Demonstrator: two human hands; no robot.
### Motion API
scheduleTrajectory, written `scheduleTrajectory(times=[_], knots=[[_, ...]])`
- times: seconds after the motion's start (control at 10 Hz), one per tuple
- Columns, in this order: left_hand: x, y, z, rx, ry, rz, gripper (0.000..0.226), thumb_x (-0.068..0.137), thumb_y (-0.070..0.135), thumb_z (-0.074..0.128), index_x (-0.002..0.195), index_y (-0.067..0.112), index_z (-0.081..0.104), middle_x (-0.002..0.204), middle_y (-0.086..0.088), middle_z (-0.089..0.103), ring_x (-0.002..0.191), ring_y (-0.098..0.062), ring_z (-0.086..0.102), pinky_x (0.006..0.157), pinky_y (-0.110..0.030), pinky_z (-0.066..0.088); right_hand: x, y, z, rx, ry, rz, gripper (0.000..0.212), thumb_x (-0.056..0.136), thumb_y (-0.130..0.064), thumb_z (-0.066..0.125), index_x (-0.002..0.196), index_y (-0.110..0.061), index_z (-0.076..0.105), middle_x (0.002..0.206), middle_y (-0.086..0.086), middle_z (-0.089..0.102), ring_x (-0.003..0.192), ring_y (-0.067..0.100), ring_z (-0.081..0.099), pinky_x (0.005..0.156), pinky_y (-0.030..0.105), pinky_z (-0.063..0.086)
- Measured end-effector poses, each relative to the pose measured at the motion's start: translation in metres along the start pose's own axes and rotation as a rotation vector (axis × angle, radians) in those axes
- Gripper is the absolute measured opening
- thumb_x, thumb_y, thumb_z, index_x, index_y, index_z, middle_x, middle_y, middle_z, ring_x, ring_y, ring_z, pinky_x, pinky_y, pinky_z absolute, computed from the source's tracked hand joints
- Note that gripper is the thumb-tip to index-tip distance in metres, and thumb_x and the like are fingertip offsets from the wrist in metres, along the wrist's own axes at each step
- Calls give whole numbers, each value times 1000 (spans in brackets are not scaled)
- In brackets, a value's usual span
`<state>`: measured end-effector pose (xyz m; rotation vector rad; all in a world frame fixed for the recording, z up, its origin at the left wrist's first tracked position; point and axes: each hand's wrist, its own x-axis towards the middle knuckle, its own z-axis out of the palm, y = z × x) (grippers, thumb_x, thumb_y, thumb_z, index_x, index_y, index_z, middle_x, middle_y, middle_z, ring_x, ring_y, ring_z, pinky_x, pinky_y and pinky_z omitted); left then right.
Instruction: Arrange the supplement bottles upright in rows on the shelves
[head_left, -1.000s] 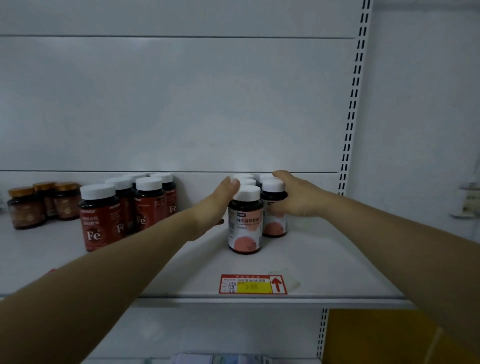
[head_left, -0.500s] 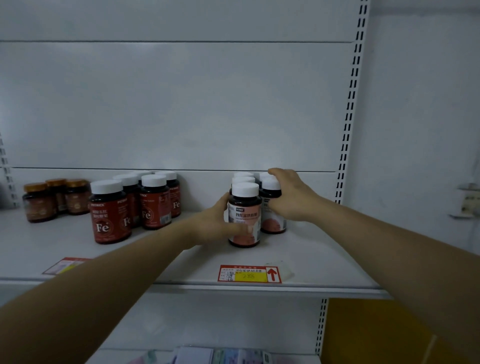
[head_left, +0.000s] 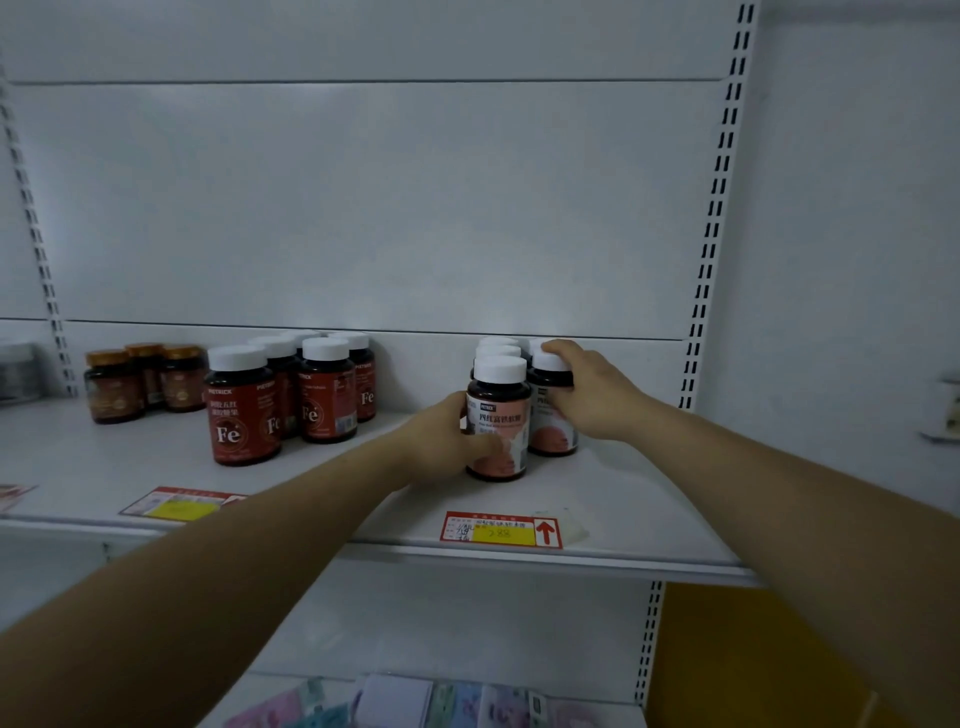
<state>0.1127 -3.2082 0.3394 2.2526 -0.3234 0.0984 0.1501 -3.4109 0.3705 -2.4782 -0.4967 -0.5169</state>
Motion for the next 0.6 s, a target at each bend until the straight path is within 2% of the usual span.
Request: scheduleTrajectory(times=[0.1,0.2,0.3,0.4,0.6], knots=[[0,1,-3,32,-10,-19,64,83,35,67,139,26,36,138,4,49,114,-15,53,97,-31,41,0,-4,-3,-41,-19,13,61,89,-19,54,144,-27,29,144,10,34,122,29,45,97,34,40],[-3,2,-7,57,-55,-27,71,81,39,68,142,30,31,141,4,46,120,-17,50,97,-30,39,-1,-14,-7,-45,51,-42,63,89,-13,50,146,-25,27,151,4,24,135,23,31,104,27,28],[-7,-5,-15,149,-67,-33,77,81,48,64,145,31,24,147,1,39,128,-19,42,95,-28,34,1,-23,-11,-18,107,-86,54,93,-13,42,145,-24,33,152,1,27,136,18,29,99,21,22],[-16,-14,-27,314,-66,-95,90,77,62,60,148,29,16,153,-2,27,136,-22,32,103,-32,28,-2,-37,-15,-33,95,-74,46,96,-19,41,142,-24,38,149,1,34,132,19,36,98,23,26],[-43,-38,-62,491,-68,-101,87,79,69,52,148,25,22,156,0,22,140,-21,26,110,-35,22,-11,-70,-16,-62,95,2,45,96,-37,44,139,-25,41,145,3,40,129,22,41,100,32,33]])
